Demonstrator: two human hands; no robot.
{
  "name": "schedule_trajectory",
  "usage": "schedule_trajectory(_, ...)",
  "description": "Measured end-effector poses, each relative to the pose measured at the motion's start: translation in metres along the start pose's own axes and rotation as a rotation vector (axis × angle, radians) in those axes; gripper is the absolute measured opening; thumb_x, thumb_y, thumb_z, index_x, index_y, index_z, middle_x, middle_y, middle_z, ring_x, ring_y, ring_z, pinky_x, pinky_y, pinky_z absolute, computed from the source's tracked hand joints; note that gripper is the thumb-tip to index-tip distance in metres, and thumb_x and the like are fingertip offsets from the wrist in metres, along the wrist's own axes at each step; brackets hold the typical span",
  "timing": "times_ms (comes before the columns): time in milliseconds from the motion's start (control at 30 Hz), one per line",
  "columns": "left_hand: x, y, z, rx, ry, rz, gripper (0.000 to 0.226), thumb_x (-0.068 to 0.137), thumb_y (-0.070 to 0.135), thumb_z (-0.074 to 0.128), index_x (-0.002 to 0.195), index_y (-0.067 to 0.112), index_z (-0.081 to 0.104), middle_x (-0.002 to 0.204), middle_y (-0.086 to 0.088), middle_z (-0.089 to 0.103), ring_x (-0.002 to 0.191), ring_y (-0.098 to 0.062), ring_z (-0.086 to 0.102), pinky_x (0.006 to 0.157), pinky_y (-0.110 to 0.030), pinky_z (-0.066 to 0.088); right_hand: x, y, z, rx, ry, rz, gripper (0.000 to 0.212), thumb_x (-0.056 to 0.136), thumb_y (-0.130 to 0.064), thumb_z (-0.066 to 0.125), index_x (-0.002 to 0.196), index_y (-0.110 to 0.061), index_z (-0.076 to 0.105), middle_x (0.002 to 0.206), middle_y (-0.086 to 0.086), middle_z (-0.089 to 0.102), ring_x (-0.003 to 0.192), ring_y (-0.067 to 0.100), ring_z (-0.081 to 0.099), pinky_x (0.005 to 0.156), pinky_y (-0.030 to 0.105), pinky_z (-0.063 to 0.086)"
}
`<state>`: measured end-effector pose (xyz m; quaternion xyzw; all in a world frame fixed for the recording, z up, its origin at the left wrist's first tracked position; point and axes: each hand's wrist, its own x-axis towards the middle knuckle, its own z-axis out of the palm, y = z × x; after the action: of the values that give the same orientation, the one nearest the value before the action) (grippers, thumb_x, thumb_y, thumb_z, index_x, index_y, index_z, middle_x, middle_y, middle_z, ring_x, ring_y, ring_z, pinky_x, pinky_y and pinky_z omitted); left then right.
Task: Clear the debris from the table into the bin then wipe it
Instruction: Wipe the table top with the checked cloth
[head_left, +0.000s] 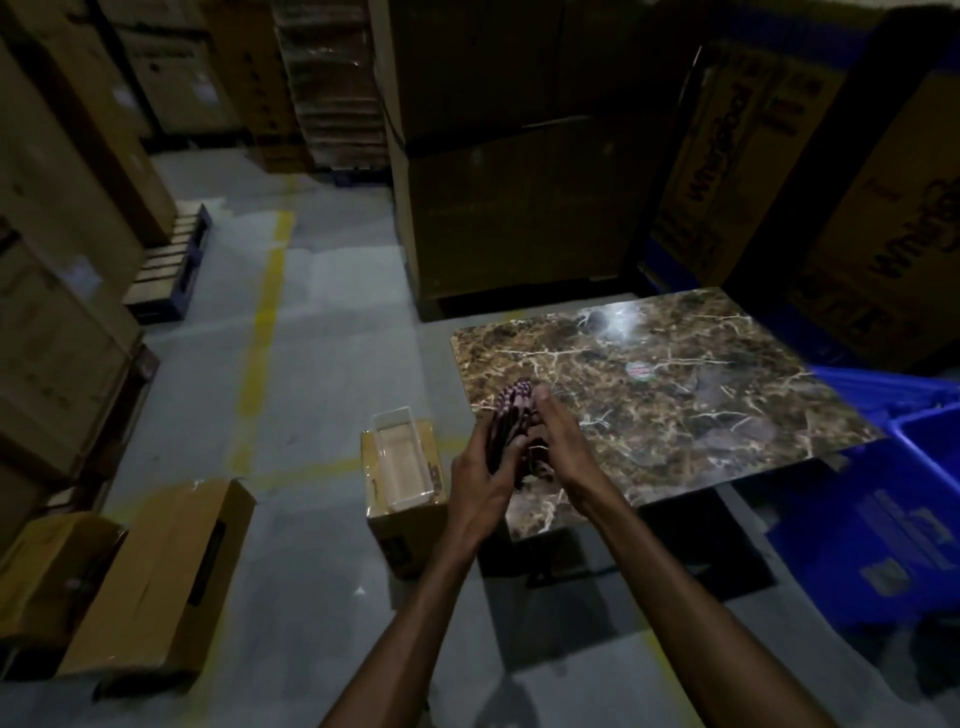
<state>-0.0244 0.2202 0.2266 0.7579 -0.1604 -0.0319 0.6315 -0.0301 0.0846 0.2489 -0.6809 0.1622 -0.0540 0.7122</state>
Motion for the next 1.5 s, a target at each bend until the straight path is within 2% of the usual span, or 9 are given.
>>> schedule_trajectory(233,-0.031,0.024,0.035,-0.197,0.037,-0.1,0.032,0.106,0.028,0.057,0.136,0.019,0.065,0.12,0.003,0.075,0.111,-0.009,0.071,0.097,-0.034,0.058,-0.022,0.006,-0.044,-0.076,0.05,-0.039,0.017,0.104,-0.024,0.052,0.095,-0.019,0.066,0.075,0.006,0.068,0.063,0.027,0.064,0.059,0.036,0.05)
schedule_trajectory(400,-0.024,0.02,0.044,-0.032,-0.072,-0.057,0.036,0.1,0.031,0.068,0.135,0.024,0.069,0.113,0.007,0.078,0.103,-0.009,0.074,0.092,-0.042,0.061,-0.02,0.0,-0.062,-0.133,0.038,0.025,0.063,0.086,-0.081,0.057,0.104,-0.021,0.068,0.098,0.006,0.075,0.09,0.028,0.074,0.076,0.045,0.059)
schedule_trajectory(567,0.007,0.007,0.054,-0.009,-0.236,-0.022,0.034,0.103,0.024,0.064,0.137,0.021,0.067,0.121,0.006,0.075,0.107,-0.005,0.071,0.092,-0.03,0.059,0.003,0.009,-0.077,-0.149,0.159,0.013,0.018,0.09,-0.035,0.063,0.102,-0.022,0.067,0.098,0.007,0.074,0.089,0.026,0.072,0.08,0.048,0.06)
schedule_trajectory(733,0.048,-0.017,0.053,-0.107,-0.248,-0.102,0.024,0.107,0.026,0.055,0.126,0.022,0.069,0.117,0.007,0.075,0.112,-0.01,0.069,0.089,-0.018,0.054,0.035,0.016,-0.099,-0.107,0.194,0.143,0.031,0.08,-0.025,0.053,0.091,0.004,0.056,0.08,0.021,0.056,0.074,0.029,0.055,0.07,0.042,0.047)
schedule_trajectory(867,0.083,-0.049,0.047,-0.189,-0.186,-0.202,0.024,0.107,0.035,0.054,0.109,0.018,0.071,0.102,-0.006,0.076,0.098,-0.025,0.072,0.085,-0.035,0.057,0.059,0.028,-0.111,-0.114,0.241,0.205,0.016,0.096,-0.017,0.051,0.082,-0.013,0.057,0.074,0.014,0.056,0.069,0.025,0.053,0.066,0.033,0.044)
schedule_trajectory(1100,0.128,-0.108,0.031,-0.056,-0.265,-0.353,0.049,0.085,0.059,0.074,0.113,0.019,0.072,0.109,0.0,0.077,0.101,-0.021,0.074,0.094,-0.051,0.059,0.071,0.084,-0.116,-0.052,0.237,0.348,0.018,0.1,-0.015,0.051,0.088,-0.009,0.063,0.085,0.019,0.062,0.078,0.029,0.059,0.072,0.039,0.046)
schedule_trajectory(1233,0.146,-0.129,0.043,0.052,-0.34,-0.392,0.045,0.08,0.031,0.089,0.119,0.017,0.07,0.112,-0.002,0.075,0.103,-0.02,0.072,0.094,-0.045,0.059,0.074,0.111,-0.117,0.047,0.293,0.459,0.026,0.099,-0.004,0.043,0.087,-0.002,0.066,0.083,0.017,0.07,0.072,0.029,0.065,0.065,0.035,0.051)
schedule_trajectory(1367,0.156,-0.154,0.077,0.156,-0.191,-0.4,0.035,0.085,0.014,0.082,0.118,0.017,0.069,0.108,-0.005,0.074,0.099,-0.02,0.071,0.092,-0.041,0.059,0.086,0.149,-0.124,0.121,0.297,0.597,0.029,0.092,0.006,0.039,0.075,-0.007,0.057,0.076,0.01,0.064,0.067,0.023,0.062,0.059,0.034,0.053)
schedule_trajectory(1500,0.144,-0.177,0.101,0.302,-0.029,-0.41,0.042,0.091,0.0,0.07,0.131,0.002,0.061,0.128,-0.015,0.066,0.114,-0.023,0.063,0.096,-0.033,0.052,0.088,0.203,-0.138,-0.422,0.227,0.508,0.016,0.095,0.0,0.056,0.082,-0.01,0.057,0.089,0.009,0.057,0.082,0.025,0.054,0.07,0.029,0.046)
